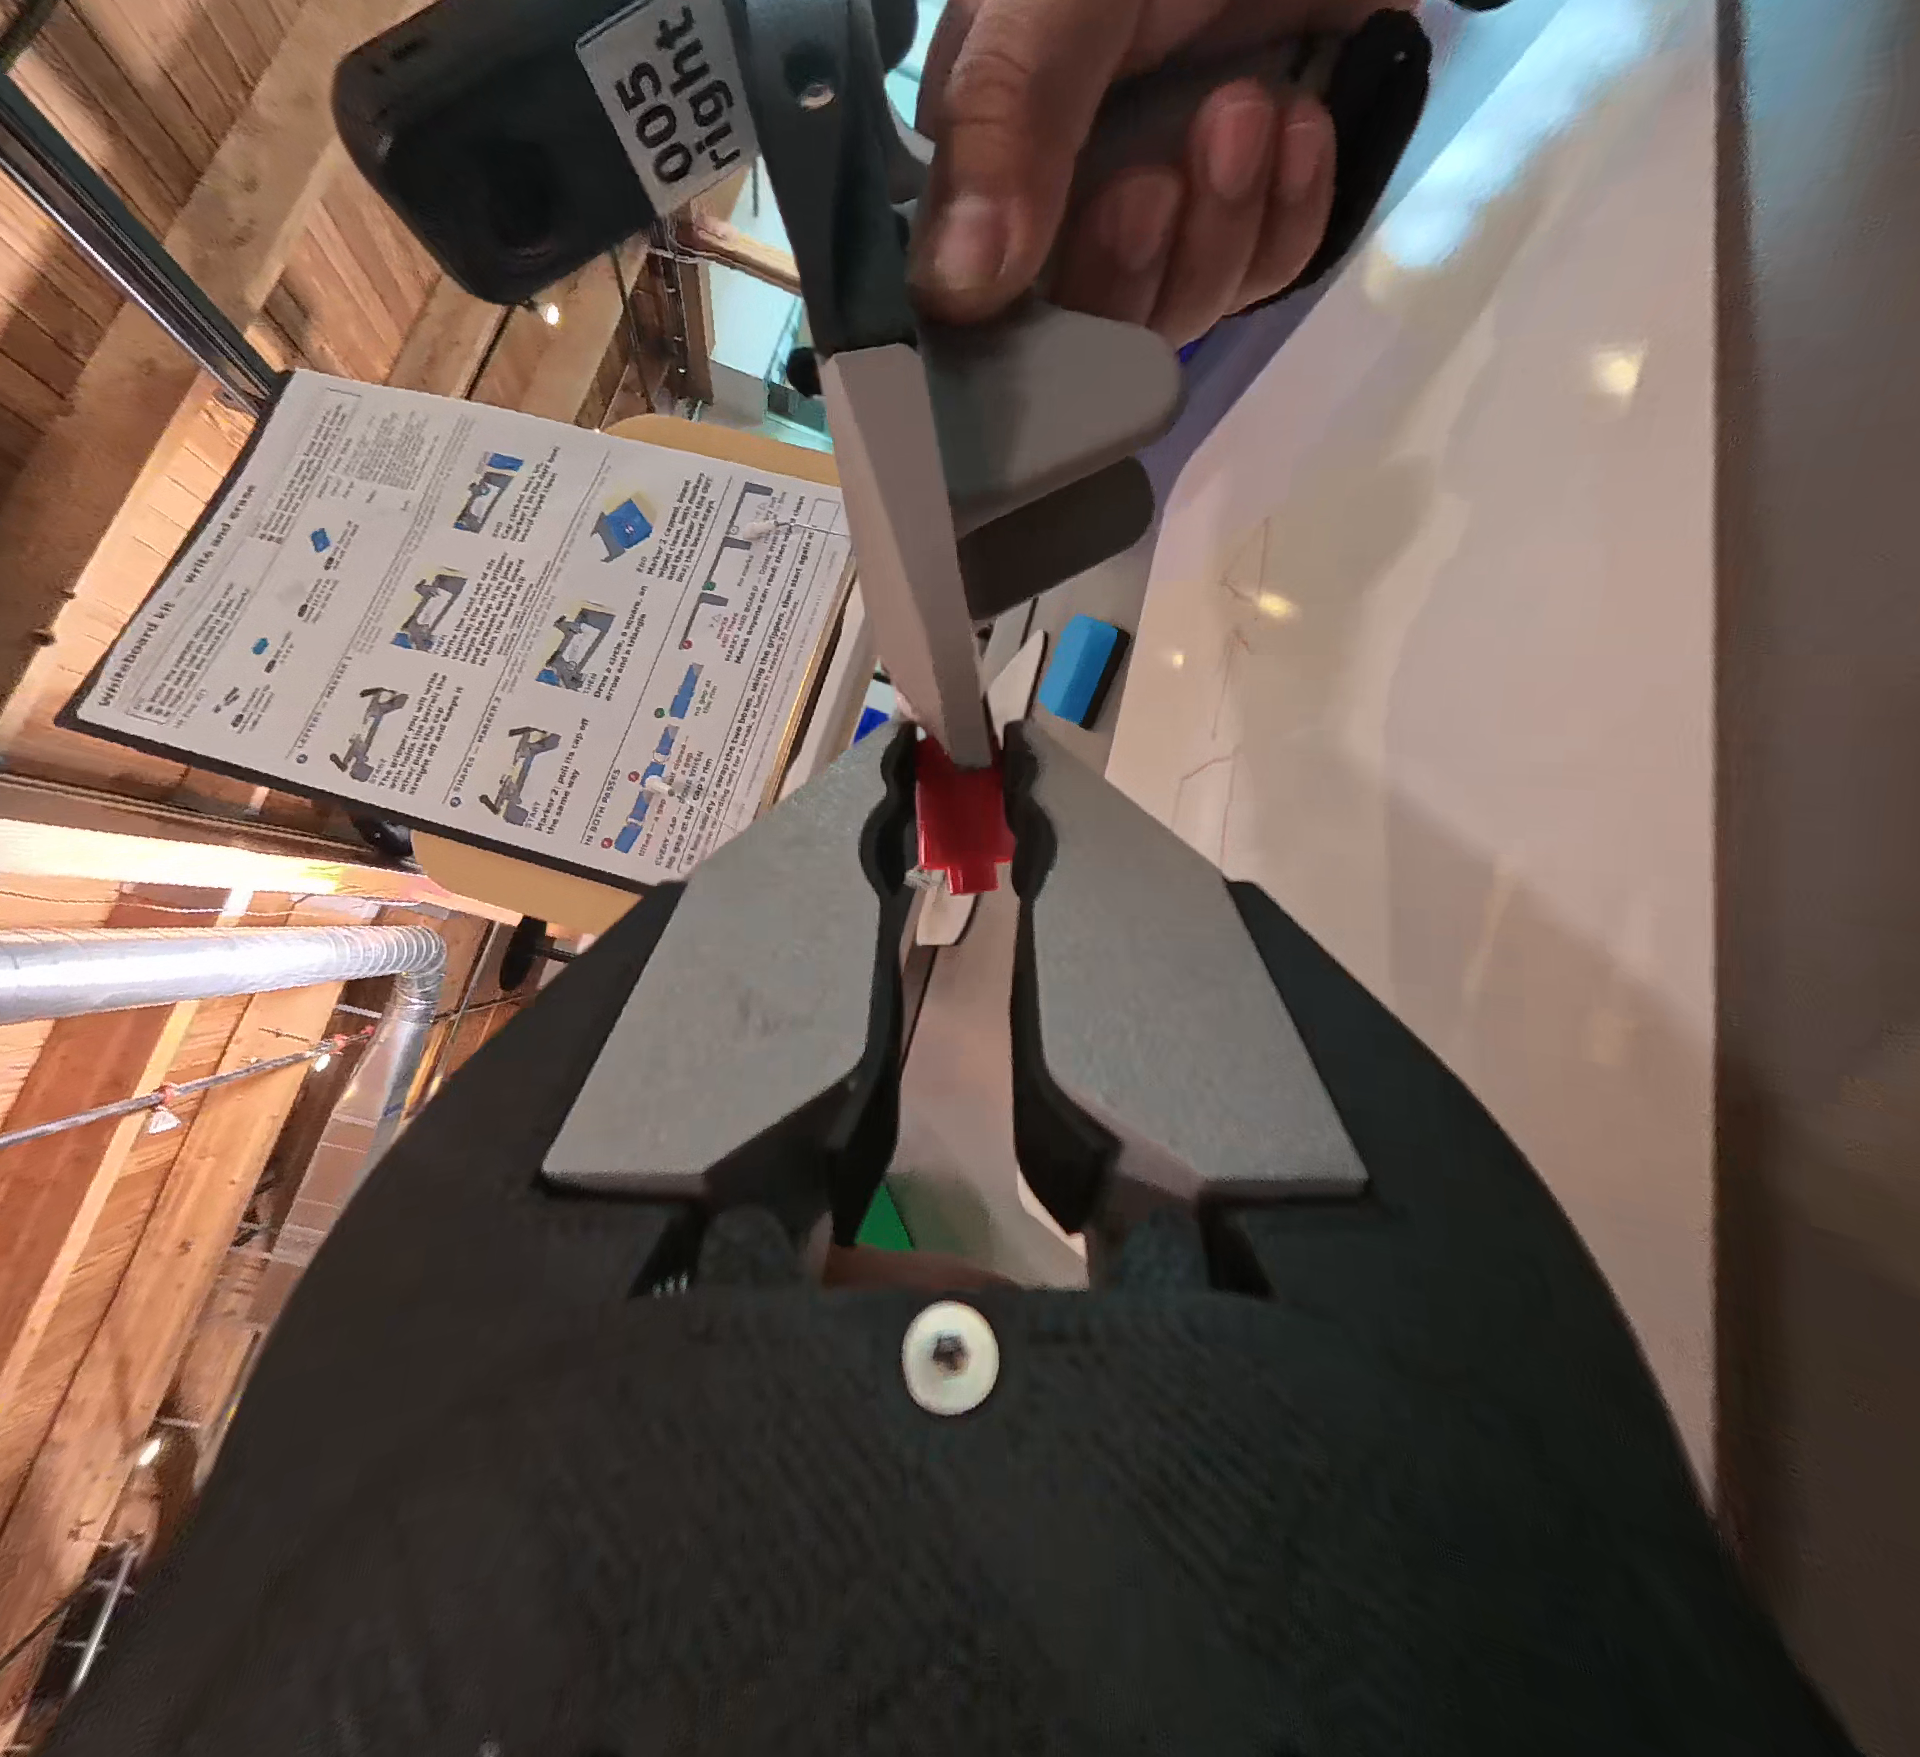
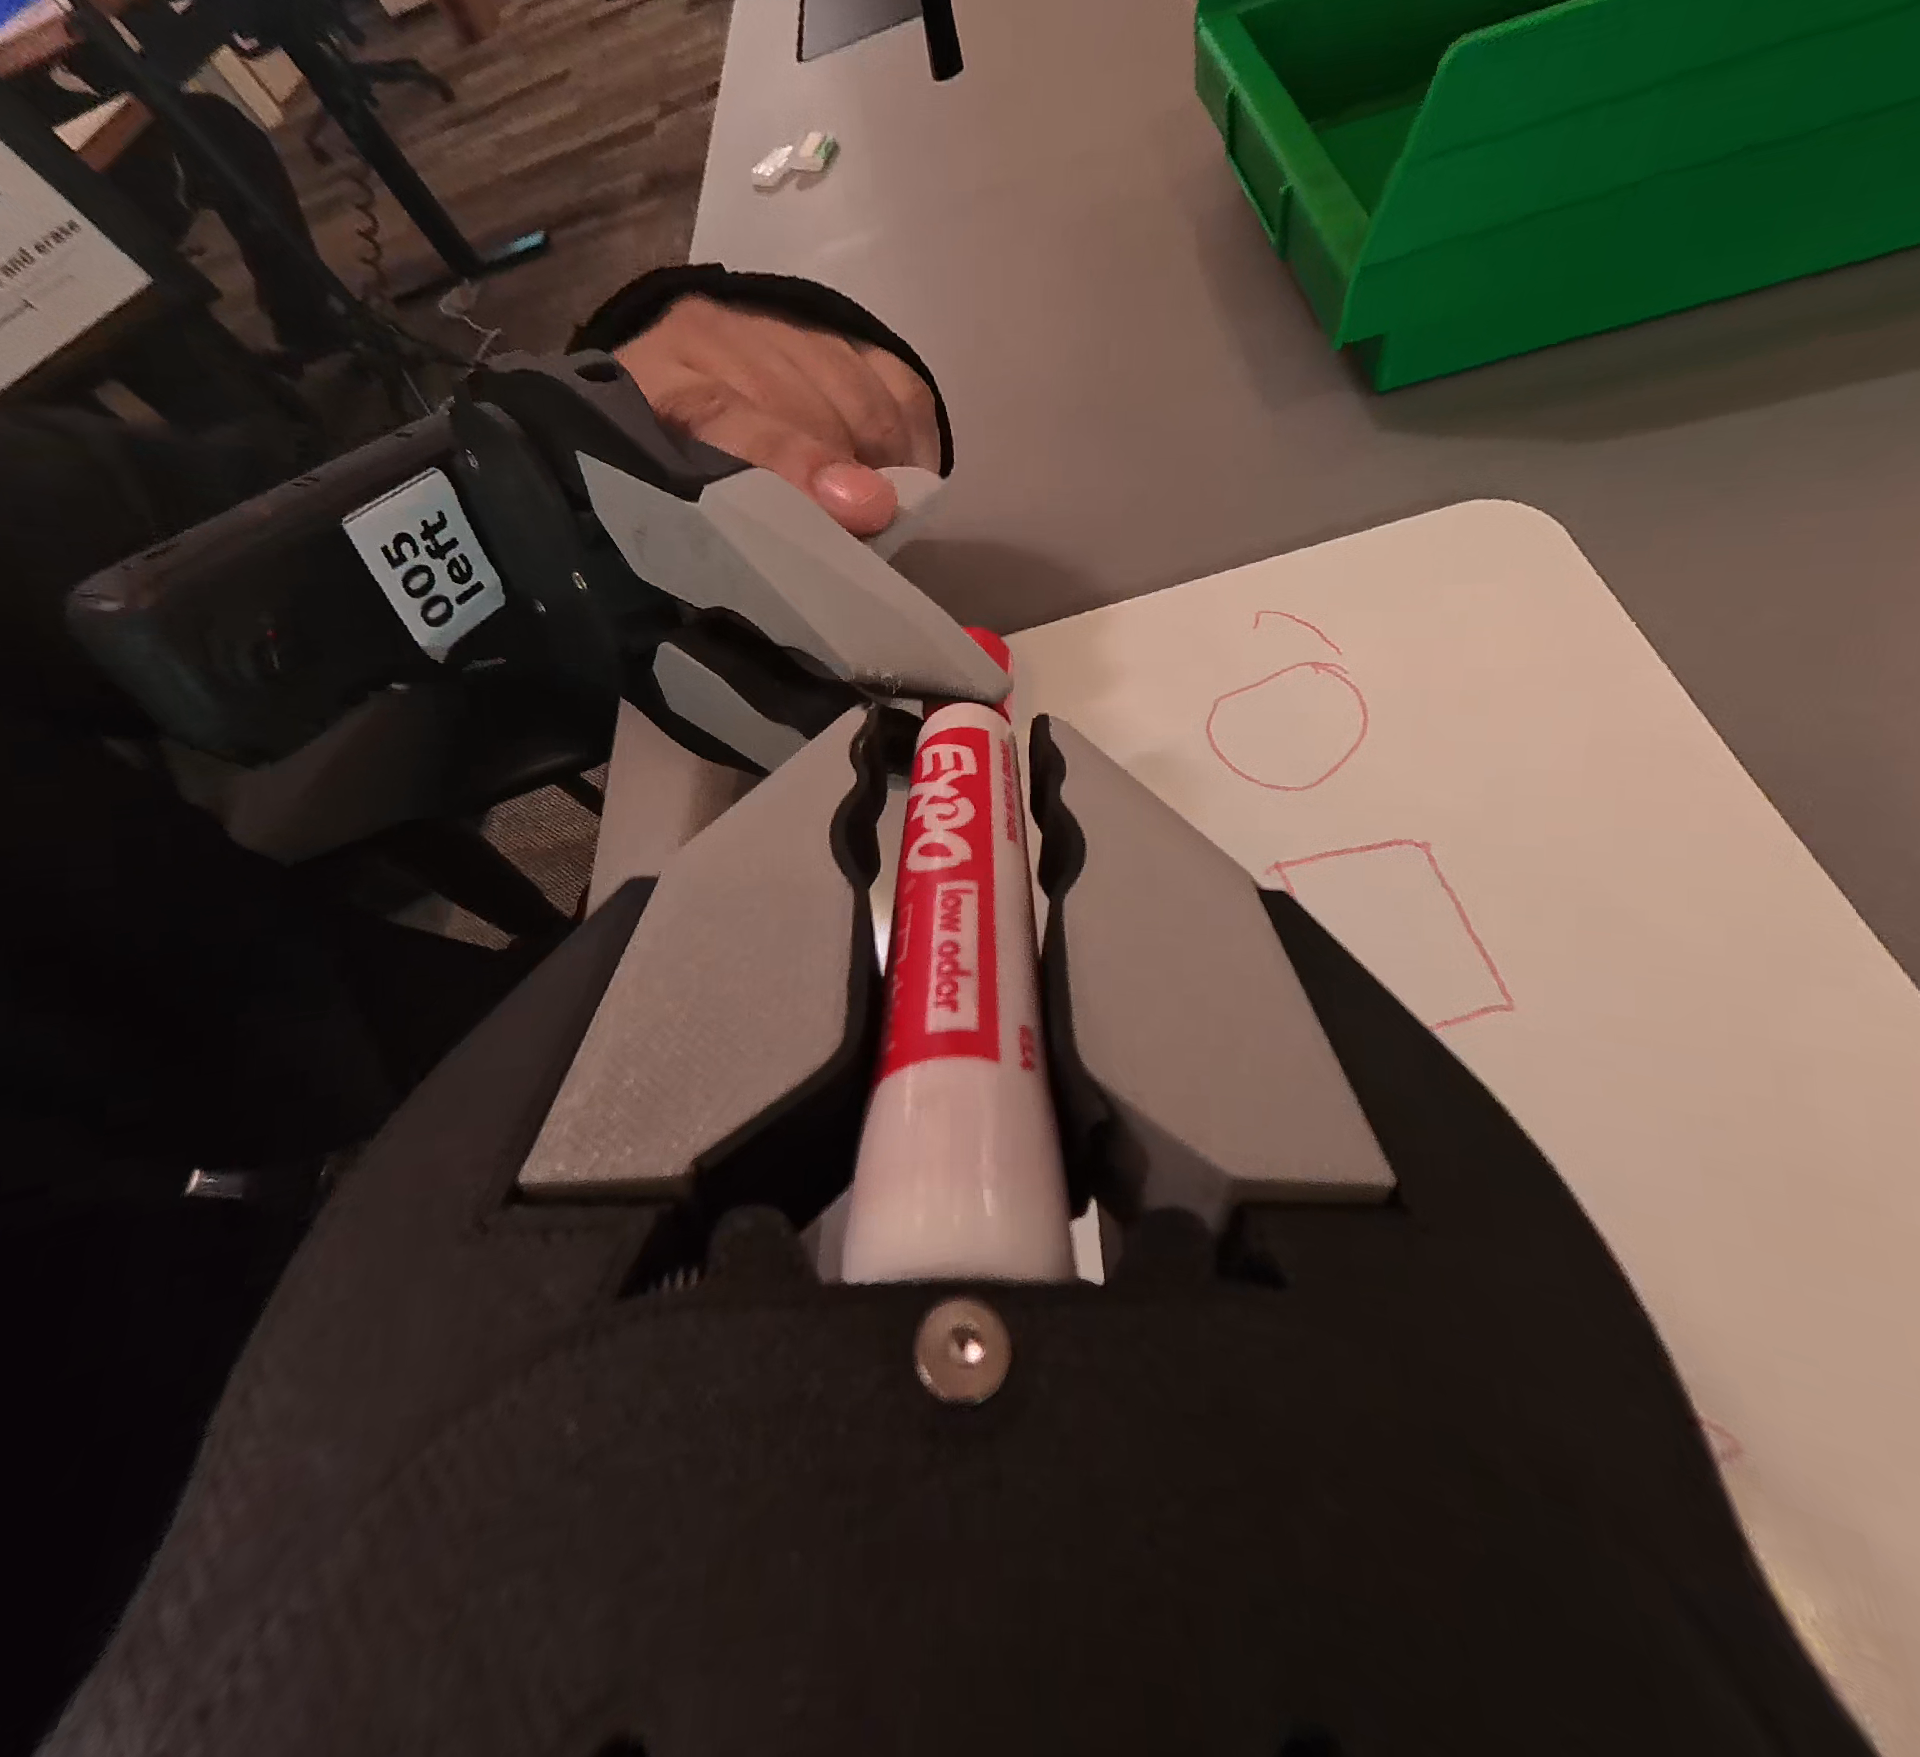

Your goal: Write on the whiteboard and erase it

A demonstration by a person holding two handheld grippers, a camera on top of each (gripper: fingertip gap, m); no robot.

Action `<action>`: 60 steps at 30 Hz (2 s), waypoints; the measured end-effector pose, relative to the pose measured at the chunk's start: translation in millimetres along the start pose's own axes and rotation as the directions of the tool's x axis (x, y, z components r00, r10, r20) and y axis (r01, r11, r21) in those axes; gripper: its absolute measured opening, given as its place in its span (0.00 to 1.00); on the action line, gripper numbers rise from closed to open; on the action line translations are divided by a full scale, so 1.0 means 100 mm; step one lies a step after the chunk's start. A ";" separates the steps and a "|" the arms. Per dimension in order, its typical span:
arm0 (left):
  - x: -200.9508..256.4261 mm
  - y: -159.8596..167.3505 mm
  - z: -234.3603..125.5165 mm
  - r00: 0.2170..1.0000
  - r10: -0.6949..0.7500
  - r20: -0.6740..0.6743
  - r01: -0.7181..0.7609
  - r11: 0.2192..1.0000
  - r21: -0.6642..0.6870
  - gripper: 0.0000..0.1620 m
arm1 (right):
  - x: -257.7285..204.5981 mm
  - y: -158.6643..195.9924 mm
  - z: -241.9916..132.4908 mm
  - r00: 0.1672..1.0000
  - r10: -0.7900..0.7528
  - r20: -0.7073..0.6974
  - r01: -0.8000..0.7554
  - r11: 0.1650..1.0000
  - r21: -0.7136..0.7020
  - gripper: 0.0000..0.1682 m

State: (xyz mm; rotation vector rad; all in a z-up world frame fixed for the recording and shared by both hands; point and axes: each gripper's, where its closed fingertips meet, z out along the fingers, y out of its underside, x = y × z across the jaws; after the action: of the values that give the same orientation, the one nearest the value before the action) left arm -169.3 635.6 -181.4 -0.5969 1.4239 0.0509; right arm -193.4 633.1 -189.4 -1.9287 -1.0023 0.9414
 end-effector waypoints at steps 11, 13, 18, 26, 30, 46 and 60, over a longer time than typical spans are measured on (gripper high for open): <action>-0.06 -0.11 0.01 0.988 -0.150 0.020 0.149 0.987 0.054 0.07 | -0.06 -0.03 -0.04 0.999 -0.017 0.032 0.015 0.997 0.071 0.15; -0.05 -0.10 0.01 0.987 -0.162 0.011 0.161 0.986 0.051 0.07 | -0.06 -0.03 -0.03 0.999 -0.005 0.045 0.002 0.997 0.073 0.15; -0.03 -0.05 0.03 0.989 -0.147 -0.018 0.148 0.988 0.042 0.08 | 0.00 -0.02 -0.02 0.998 0.030 0.052 -0.033 0.998 0.060 0.17; 0.06 0.02 0.04 0.971 -0.216 -0.104 0.219 0.975 0.025 0.08 | 0.08 -0.01 -0.07 0.970 0.191 0.149 -0.206 0.974 0.093 0.17; 0.11 0.07 0.06 0.955 -0.258 -0.145 0.262 0.965 0.003 0.08 | 0.08 0.09 0.02 0.960 0.231 0.159 -0.243 0.968 0.058 0.17; 0.29 0.08 0.07 0.959 -0.205 -0.195 0.207 0.978 -0.007 0.09 | 0.06 0.22 0.05 0.960 0.221 0.174 -0.227 0.974 0.015 0.19; 0.24 -0.08 0.04 0.919 -0.322 -0.226 0.343 0.938 0.059 0.09 | -0.08 0.14 0.01 0.937 0.221 0.271 -0.242 0.969 0.048 0.20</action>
State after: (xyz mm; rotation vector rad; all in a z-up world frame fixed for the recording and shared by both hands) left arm -158.1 622.5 -200.9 -0.7741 1.5029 -0.3620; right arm -193.2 620.6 -200.1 -1.9152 -0.8788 1.3833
